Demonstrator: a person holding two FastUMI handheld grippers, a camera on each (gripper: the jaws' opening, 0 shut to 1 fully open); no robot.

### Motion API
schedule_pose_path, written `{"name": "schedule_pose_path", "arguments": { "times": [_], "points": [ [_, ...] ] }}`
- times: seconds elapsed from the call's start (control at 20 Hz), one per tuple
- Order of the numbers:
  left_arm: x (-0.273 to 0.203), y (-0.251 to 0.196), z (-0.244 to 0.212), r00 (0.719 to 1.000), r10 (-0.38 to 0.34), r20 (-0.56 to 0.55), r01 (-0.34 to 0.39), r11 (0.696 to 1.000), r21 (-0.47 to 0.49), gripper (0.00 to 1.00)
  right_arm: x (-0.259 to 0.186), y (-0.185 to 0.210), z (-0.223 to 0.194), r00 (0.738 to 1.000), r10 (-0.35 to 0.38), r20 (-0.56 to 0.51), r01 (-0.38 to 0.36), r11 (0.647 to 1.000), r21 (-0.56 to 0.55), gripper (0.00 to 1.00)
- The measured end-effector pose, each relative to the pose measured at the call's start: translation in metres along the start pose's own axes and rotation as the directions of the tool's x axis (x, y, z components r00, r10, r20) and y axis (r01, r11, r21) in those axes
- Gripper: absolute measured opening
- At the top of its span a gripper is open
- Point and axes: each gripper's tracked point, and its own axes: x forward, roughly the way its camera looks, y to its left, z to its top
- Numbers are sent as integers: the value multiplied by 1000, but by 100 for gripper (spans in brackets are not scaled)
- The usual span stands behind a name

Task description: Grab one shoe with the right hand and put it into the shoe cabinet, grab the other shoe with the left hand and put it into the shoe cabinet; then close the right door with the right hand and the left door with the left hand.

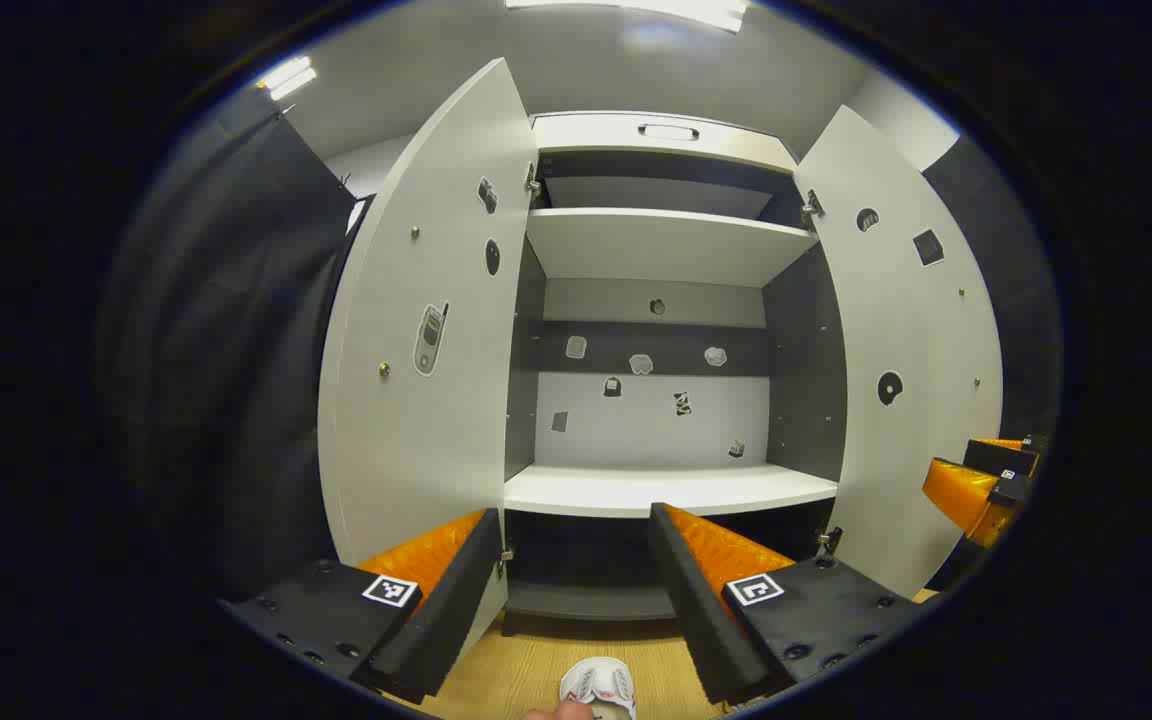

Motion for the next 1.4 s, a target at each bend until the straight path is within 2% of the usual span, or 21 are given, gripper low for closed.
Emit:
{"name": "schedule_pose_path", "arguments": {
  "times": [0.1,0.15,0.2,0.35,0.4,0.5,0.85,1.0,1.15,1.4],
  "points": [
    [0,0,1,1000,-1,3,1,1000,3,96,3,-2,1,1000,-7,3,7,1000,3,92],
    [1,1,2,1000,-2,6,2,1000,5,99,3,-2,1,1000,-8,3,8,1000,9,92],
    [0,2,3,1000,0,9,0,1000,7,96,2,-2,2,1000,-10,3,10,1000,14,92],
    [0,3,9,1000,-1,23,1,1000,11,96,3,-1,4,1000,-10,9,10,1000,10,92],
    [0,3,11,1000,-2,27,2,1000,12,99,4,0,5,1000,-9,12,9,1000,4,92],
    [0,3,11,1000,-5,29,4,1000,14,96,6,2,6,1000,-5,15,5,1000,-8,92],
    [6,7,-10,1000,3,-25,-2,1000,7,96,11,5,-12,1000,5,-16,-5,1000,-3,92],
    [8,8,-31,997,3,-73,-3,1000,-7,99,14,5,-37,998,4,-69,-4,1000,-7,92],
    [10,13,-55,992,9,-127,-12,1000,-24,96,16,6,-69,990,7,-139,-8,1000,-11,92],
    [6,12,-109,975,-20,-221,15,1000,-24,96,12,10,-148,953,21,-301,-18,1000,12,92]
  ]
}}
